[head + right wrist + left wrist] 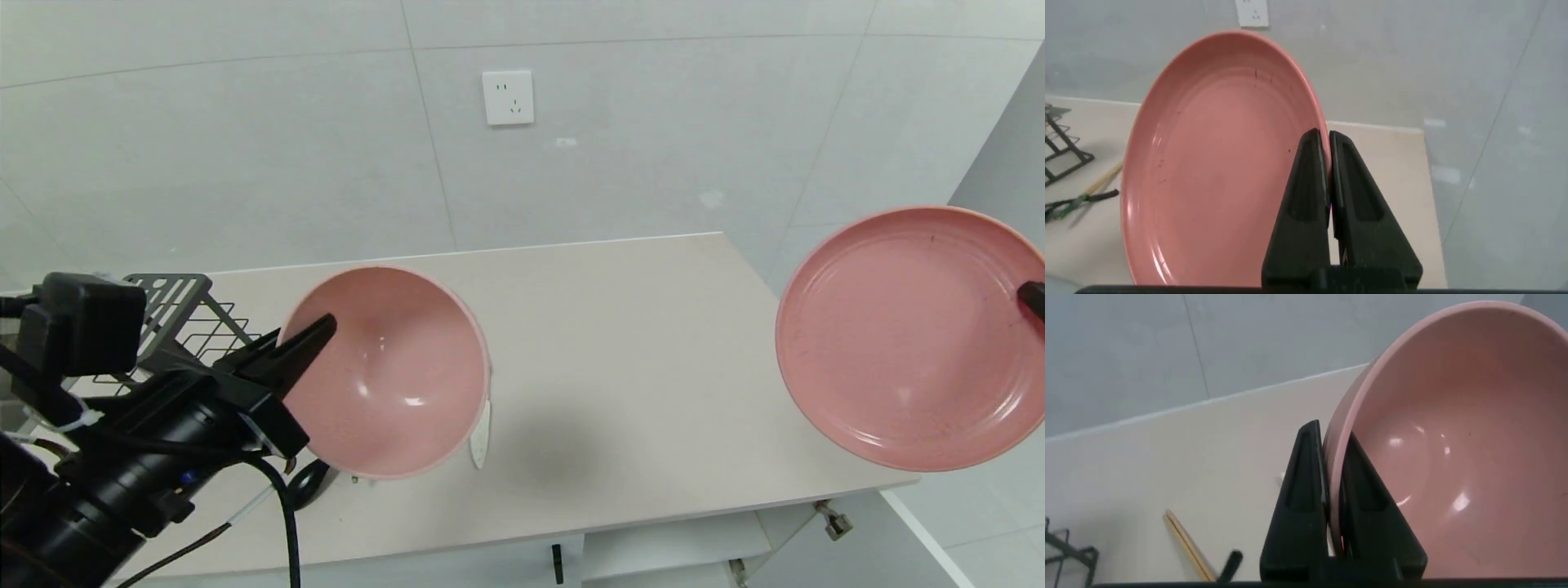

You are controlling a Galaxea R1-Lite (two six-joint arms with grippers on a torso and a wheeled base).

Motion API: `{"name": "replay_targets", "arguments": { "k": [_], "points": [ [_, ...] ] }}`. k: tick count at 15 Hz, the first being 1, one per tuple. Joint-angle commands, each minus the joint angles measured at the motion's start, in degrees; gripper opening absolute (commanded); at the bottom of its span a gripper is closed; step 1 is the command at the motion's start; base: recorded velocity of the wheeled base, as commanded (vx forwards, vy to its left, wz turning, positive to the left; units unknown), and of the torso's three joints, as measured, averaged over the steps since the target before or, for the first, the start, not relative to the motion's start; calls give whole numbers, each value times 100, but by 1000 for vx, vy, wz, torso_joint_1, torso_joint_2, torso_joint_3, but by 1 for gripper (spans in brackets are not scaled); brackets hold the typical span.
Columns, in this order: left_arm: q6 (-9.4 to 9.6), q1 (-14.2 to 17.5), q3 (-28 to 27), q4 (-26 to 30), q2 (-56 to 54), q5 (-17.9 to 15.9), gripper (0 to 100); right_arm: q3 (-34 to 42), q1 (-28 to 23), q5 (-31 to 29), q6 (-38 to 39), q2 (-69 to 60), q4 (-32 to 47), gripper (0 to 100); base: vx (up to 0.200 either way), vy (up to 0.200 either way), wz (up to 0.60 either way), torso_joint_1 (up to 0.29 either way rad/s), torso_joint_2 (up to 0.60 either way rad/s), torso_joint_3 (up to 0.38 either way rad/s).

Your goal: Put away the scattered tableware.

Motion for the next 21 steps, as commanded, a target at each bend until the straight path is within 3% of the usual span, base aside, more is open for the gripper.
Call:
{"name": "replay_targets", "arguments": {
  "k": [1, 3, 6, 9, 10, 14, 21],
  "points": [
    [424, -59, -29, -663, 808, 23, 0, 4, 194, 1, -275, -36, -113, 0, 0, 0, 0, 0, 0, 0],
    [643, -490, -2, -1823, 1687, 14, 0, 31, 220, 9, -583, 43, -166, 0, 0, 0, 0, 0, 0, 0],
    [793, -1263, -213, -1823, 1774, 14, 0, 101, 220, 9, -1013, 131, -175, 0, 0, 0, 0, 0, 0, 0],
    [951, -1316, -354, -1823, 1827, 23, 0, 101, 220, 9, -1172, 254, -263, 0, 0, 0, 0, 0, 0, 0],
    [969, -1307, -372, -1823, 1774, 23, 0, 92, 220, 9, -1347, 579, -940, 0, 0, 0, 0, 0, 0, 0],
    [969, -1316, -275, -1823, 1766, 32, 0, 602, 475, 9, -1409, 1493, -1924, 0, 0, 0, 0, 0, 0, 0],
    [960, -1316, -152, -1823, 1704, 32, 0, 672, 484, 9, -1418, 1519, -2038, 0, -200, 0, 0, 6, 4, -1]
  ]
}}
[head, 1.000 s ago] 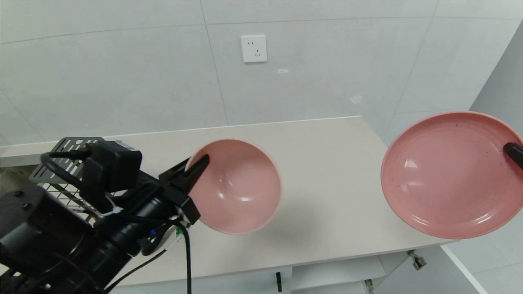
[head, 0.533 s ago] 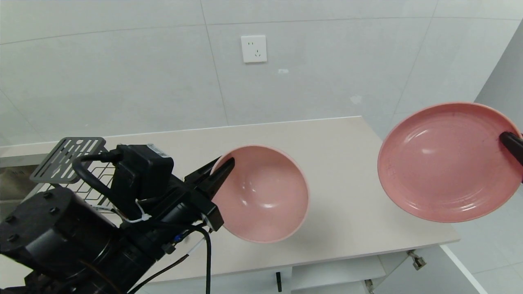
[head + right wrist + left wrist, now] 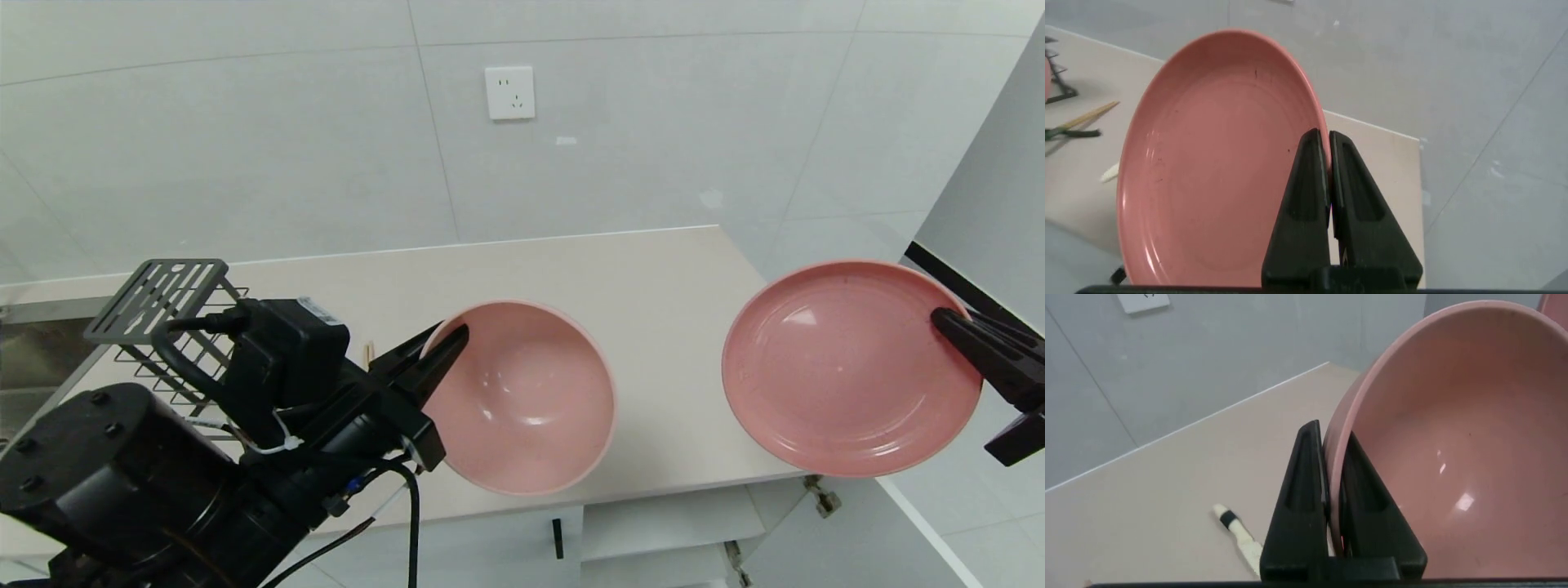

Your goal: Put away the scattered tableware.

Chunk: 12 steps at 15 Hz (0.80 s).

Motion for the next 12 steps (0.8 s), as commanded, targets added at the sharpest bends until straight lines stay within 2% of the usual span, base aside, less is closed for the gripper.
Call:
{"name": "replay_targets", "arguments": {
  "k": [1, 5, 8, 12],
  "points": [
    [-1, 2, 85, -3, -27, 4, 0, 26, 1, 3, -6, 33, 5, 0, 0, 0, 0, 0, 0, 0],
    [-1, 2, 252, -3, -106, 4, 0, 34, 10, 3, 3, 33, 5, 0, 0, 0, 0, 0, 0, 0],
    [-1, 2, 261, -3, -132, 4, 0, 26, 10, 3, 29, 25, -4, 0, 0, 0, -600, -1, -2, 6],
    [-10, 2, 278, -3, -97, 4, 0, 26, 1, 3, 20, 16, -4, 0, 0, 0, 0, 0, 0, 0]
  ]
}}
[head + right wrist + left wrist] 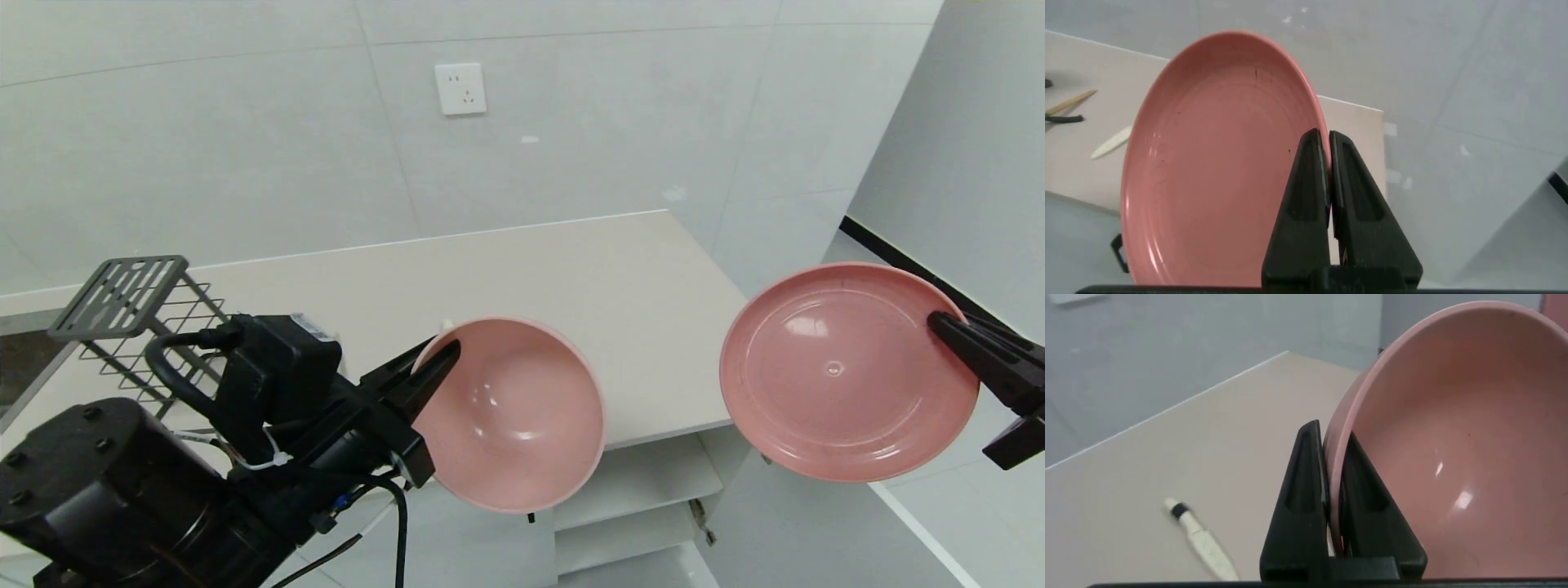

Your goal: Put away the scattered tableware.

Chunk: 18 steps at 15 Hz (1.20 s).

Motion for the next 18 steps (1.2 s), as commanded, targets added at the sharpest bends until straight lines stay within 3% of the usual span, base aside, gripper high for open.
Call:
{"name": "replay_targets", "arguments": {
  "k": [1, 5, 12, 18],
  "points": [
    [-4, -2, 37, -20, 14, -1, 0, 2, 3, 3, -5, -5, -1, 0, 0, 0, 0, 0, 0, 0],
    [-21, -2, 108, -20, 14, -1, 0, -15, 3, 3, -23, -5, -1, 0, 0, 0, 0, -128, 261, 128],
    [-21, -2, 222, -20, -4, -1, 0, 82, 3, 3, -32, 57, -1, 0, 0, 0, 0, -3, 9, 4],
    [-30, -186, 459, -20, -13, -10, 0, 125, 3, 3, -32, 101, -10, 0, 0, 0, 0, -84, 170, 86]
  ]
}}
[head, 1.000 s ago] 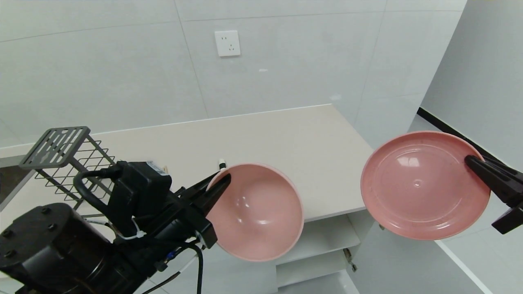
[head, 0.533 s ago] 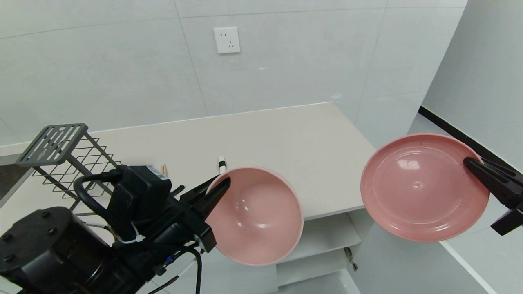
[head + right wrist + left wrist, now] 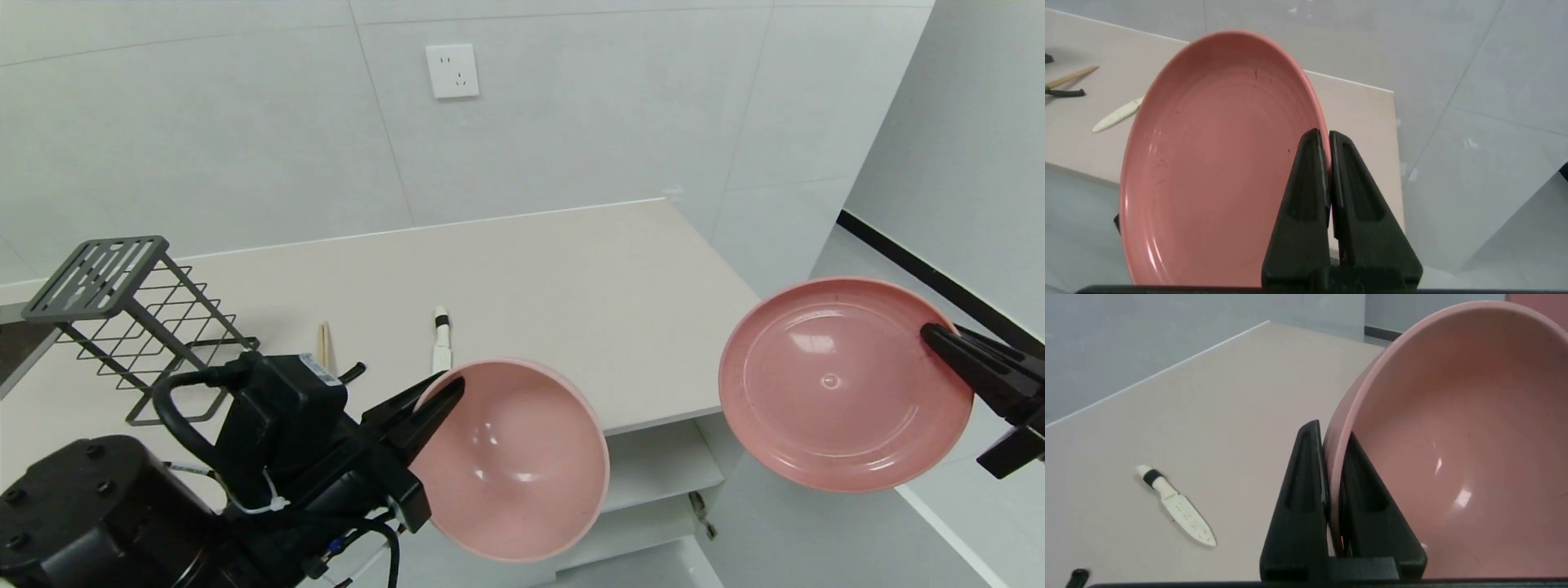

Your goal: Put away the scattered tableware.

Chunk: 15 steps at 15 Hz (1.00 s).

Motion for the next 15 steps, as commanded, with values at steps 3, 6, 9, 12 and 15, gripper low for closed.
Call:
{"name": "replay_targets", "arguments": {
  "k": [3, 6, 9, 12, 15],
  "points": [
    [2, -143, 105, -9, -12, 4, 0, 27, 1, 3, -1, 49, -13, 0, 0, 0, 0, -43, 87, 49],
    [2, -205, 185, -9, 6, 4, 0, 80, 10, 3, -1, 101, -13, 0, 0, 0, 0, -103, 212, 105],
    [2, -205, 220, -9, 6, 4, 0, 124, 10, 3, -1, 145, -13, 0, 0, 0, 0, -121, 242, 113],
    [2, -205, 228, -9, -3, 4, 0, 142, 10, 3, -10, 154, -13, 0, 0, 0, 0, -118, 243, 123],
    [2, -205, 228, -9, 6, 4, 0, 159, 10, 3, -10, 154, -13, 0, 0, 0, 0, -255, 502, 250]
  ]
}}
